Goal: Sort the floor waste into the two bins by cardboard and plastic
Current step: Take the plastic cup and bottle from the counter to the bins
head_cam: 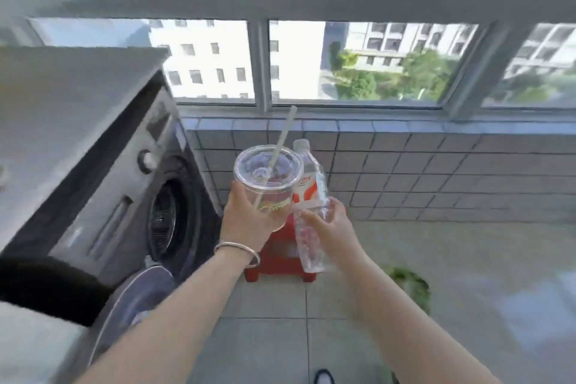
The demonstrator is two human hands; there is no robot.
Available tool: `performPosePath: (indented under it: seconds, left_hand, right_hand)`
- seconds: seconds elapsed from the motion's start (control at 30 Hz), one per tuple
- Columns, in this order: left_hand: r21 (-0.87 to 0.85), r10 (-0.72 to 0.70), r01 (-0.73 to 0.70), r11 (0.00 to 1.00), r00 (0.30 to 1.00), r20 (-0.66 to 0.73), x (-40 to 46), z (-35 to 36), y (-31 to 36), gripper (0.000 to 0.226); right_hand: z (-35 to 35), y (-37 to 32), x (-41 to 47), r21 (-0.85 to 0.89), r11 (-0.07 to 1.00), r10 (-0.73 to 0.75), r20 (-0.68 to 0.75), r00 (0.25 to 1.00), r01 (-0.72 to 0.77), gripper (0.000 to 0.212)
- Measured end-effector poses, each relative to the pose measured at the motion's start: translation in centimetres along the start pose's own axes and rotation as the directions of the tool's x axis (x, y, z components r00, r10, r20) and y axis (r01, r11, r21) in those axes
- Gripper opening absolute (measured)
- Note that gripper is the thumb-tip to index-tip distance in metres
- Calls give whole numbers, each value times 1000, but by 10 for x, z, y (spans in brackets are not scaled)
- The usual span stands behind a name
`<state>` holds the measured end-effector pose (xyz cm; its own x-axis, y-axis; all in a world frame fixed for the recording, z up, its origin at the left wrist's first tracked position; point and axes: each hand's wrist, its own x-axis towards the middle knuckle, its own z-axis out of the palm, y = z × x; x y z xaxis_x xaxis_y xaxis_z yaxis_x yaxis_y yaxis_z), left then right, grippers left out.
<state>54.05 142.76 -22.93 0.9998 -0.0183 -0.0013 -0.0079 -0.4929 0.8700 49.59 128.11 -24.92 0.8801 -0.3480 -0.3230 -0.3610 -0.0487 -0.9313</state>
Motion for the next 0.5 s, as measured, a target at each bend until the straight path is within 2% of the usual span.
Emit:
performPosePath:
  seconds: [0.2,0.37,0.5]
  left_hand:
    - [-3,87,-91,996,952,294,1,140,43,75]
    - [-54,50,-28,998,884,465,-2,242,68,78]
    - [-34,3,19,999,827,562,4,302,75,73]
  right_hand:
    - [-120,56,12,98,989,128,-220,967,-108,68]
    - [-208,102,34,169,964,256,-366,895,-207,77]
    - [-254,127,56,244,935,345,-449,824,-258,71]
